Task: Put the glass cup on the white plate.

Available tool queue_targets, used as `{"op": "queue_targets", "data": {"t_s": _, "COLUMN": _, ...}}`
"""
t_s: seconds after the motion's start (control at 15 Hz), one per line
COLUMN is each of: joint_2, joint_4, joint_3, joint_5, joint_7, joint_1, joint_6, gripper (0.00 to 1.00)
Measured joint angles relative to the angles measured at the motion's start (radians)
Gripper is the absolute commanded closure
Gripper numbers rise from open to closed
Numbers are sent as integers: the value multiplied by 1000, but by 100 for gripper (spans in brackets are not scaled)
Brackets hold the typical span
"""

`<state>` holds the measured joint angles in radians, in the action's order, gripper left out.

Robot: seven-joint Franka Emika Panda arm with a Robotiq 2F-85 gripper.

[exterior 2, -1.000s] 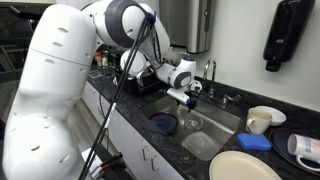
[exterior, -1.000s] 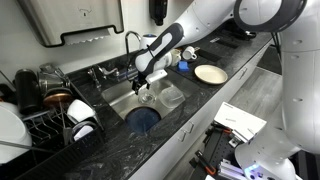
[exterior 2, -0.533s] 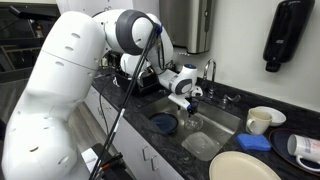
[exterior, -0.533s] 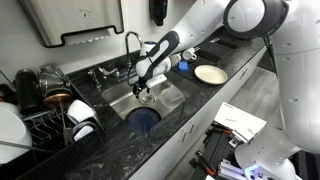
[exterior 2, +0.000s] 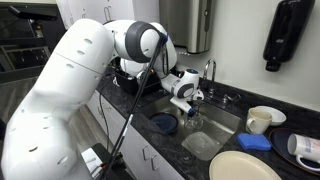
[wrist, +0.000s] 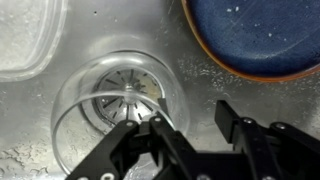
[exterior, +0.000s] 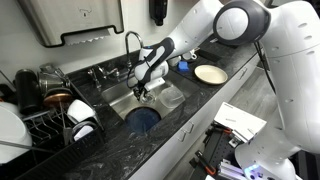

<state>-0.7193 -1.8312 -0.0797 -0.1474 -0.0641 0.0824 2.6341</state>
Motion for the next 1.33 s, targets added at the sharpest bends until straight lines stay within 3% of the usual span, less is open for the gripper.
{"op": "queue_targets", "data": {"t_s": 0.2, "joint_2": -24, "joint_4": 25, "joint_3": -1, "joint_5": 0, "joint_7": 0, "joint_1": 4, "joint_6": 0, "gripper": 97}}
{"op": "queue_targets", "data": {"t_s": 0.27, "joint_2": -28, "joint_4": 29, "joint_3": -1, "joint_5": -1, "joint_7": 0, "joint_1": 5, "joint_6": 0, "gripper": 99}}
{"op": "queue_targets", "data": {"t_s": 1.0, "joint_2": 59, "joint_4": -18, "joint_3": -86, "joint_5": -86, "joint_7": -137, "joint_1": 137, "joint_6": -10, "gripper": 99}}
{"op": "queue_targets", "data": {"t_s": 1.33, "joint_2": 200, "joint_4": -52, "joint_3": -96, "joint_5": -143, "joint_7": -237, "joint_1": 201, "joint_6": -208, "gripper": 99}}
